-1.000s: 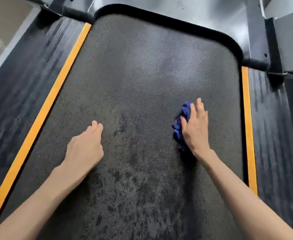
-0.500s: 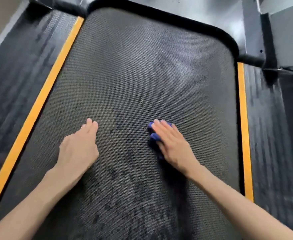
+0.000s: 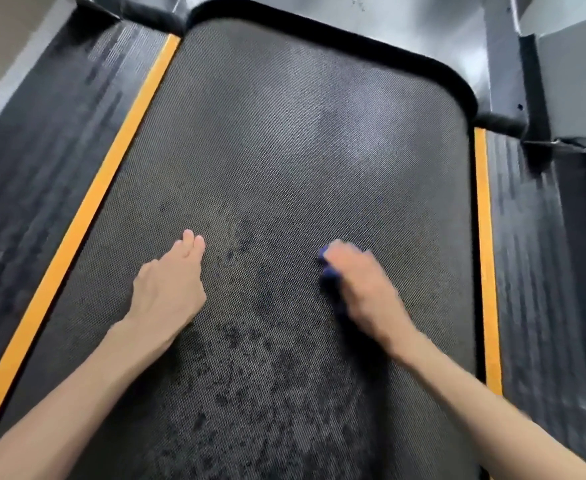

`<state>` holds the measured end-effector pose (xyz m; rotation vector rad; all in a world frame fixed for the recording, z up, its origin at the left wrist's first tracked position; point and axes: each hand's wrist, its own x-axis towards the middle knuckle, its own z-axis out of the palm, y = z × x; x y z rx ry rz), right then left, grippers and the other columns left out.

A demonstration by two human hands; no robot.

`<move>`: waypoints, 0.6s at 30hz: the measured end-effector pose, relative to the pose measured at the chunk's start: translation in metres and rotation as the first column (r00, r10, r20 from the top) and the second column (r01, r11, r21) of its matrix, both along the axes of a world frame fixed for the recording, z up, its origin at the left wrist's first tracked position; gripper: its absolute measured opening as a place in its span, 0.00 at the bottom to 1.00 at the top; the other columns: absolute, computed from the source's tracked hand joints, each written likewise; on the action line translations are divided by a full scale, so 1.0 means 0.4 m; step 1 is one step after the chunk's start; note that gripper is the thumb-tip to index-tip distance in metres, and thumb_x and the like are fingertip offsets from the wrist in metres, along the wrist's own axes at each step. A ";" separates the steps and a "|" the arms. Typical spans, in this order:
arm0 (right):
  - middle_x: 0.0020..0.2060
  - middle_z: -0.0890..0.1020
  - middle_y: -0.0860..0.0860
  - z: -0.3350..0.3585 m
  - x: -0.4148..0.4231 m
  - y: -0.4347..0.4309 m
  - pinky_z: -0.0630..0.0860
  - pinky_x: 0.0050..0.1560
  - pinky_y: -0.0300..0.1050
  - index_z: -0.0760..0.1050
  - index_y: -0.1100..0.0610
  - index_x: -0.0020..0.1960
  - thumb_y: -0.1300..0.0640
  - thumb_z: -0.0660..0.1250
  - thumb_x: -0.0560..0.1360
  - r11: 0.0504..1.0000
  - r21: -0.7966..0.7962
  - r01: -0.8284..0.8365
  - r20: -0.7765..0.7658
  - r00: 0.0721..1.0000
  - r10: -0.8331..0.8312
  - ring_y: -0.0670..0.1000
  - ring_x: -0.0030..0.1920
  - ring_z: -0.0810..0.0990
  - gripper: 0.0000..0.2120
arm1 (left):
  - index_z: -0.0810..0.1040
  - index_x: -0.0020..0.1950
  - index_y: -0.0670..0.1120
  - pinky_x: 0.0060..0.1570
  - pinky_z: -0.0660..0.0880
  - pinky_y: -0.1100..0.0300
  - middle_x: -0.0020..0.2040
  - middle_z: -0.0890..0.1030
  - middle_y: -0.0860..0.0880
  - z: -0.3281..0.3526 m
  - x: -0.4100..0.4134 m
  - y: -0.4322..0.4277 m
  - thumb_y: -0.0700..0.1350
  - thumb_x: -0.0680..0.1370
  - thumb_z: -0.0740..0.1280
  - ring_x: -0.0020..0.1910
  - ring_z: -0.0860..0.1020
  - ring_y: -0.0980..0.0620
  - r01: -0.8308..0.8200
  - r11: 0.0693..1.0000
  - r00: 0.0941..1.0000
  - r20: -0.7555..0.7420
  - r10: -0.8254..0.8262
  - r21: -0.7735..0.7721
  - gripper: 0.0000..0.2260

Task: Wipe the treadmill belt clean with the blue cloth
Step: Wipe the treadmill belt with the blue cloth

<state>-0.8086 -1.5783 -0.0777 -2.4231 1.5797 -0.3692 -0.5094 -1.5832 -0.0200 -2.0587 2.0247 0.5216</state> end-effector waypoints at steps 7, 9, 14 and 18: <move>0.69 0.70 0.54 0.015 0.072 0.032 0.58 0.71 0.52 0.68 0.59 0.69 0.55 0.56 0.76 0.962 0.024 0.272 0.087 0.958 -0.274 0.53 0.71 0.65 0.22 | 0.54 0.73 0.43 0.57 0.71 0.49 0.76 0.54 0.46 0.004 -0.017 0.000 0.40 0.76 0.58 0.71 0.63 0.49 0.029 0.999 0.999 0.034 -0.028 -0.030 0.26; 0.71 0.67 0.50 0.011 0.132 0.171 0.56 0.73 0.49 0.66 0.56 0.71 0.53 0.59 0.77 0.993 0.027 -0.116 0.011 0.993 0.116 0.48 0.73 0.61 0.23 | 0.55 0.73 0.43 0.56 0.71 0.49 0.76 0.54 0.46 0.003 -0.014 0.001 0.40 0.76 0.57 0.70 0.65 0.48 0.019 0.999 1.000 0.022 -0.018 -0.030 0.26; 0.71 0.67 0.51 -0.010 -0.019 0.040 0.60 0.71 0.51 0.65 0.56 0.71 0.51 0.57 0.78 0.989 -0.026 -0.146 -0.072 0.987 0.143 0.50 0.72 0.63 0.22 | 0.55 0.74 0.48 0.60 0.67 0.48 0.77 0.54 0.50 0.027 -0.008 -0.002 0.39 0.76 0.58 0.66 0.69 0.43 -0.071 0.997 0.997 -0.035 0.072 0.024 0.27; 0.68 0.70 0.61 0.001 -0.164 -0.149 0.59 0.70 0.54 0.67 0.64 0.69 0.52 0.52 0.75 0.857 -0.006 0.515 0.060 0.856 -0.513 0.61 0.69 0.66 0.26 | 0.58 0.73 0.46 0.59 0.69 0.47 0.76 0.55 0.48 0.027 -0.019 -0.007 0.39 0.76 0.58 0.66 0.70 0.43 -0.068 0.998 0.998 -0.004 0.068 -0.002 0.26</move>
